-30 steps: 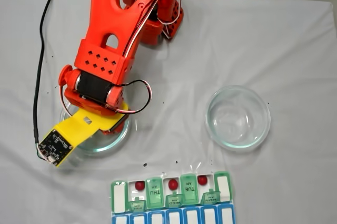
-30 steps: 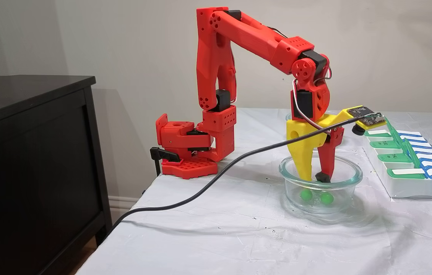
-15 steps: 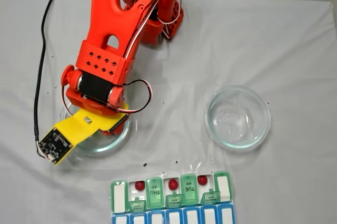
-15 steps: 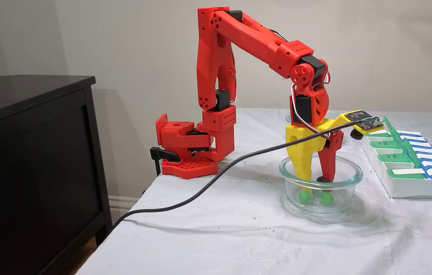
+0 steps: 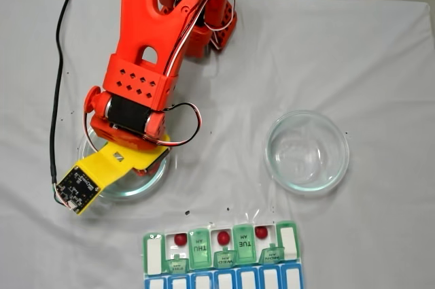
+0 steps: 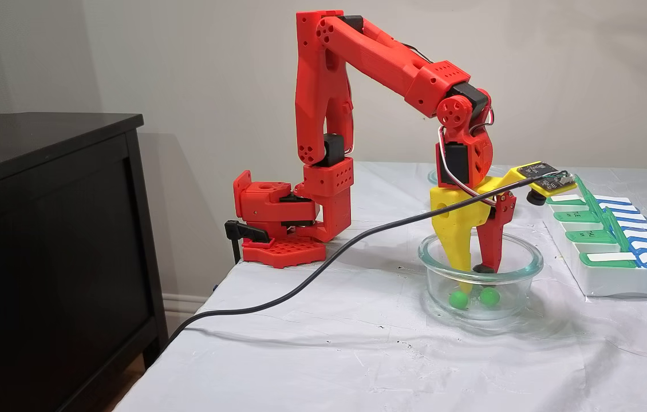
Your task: Sort medicines into box.
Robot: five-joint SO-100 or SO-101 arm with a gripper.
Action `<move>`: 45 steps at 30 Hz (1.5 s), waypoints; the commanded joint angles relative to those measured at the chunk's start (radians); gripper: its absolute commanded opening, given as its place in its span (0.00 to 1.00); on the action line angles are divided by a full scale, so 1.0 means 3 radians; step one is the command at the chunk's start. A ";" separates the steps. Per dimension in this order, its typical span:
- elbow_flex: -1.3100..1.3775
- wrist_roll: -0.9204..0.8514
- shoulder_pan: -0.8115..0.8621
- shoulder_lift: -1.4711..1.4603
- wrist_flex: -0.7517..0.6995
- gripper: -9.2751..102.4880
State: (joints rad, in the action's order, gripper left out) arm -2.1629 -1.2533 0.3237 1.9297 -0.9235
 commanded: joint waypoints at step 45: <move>0.0036 0.0046 -0.0031 0.0102 -0.0092 0.08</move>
State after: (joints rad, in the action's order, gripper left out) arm -2.1629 -1.2318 0.3191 1.9175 -0.9403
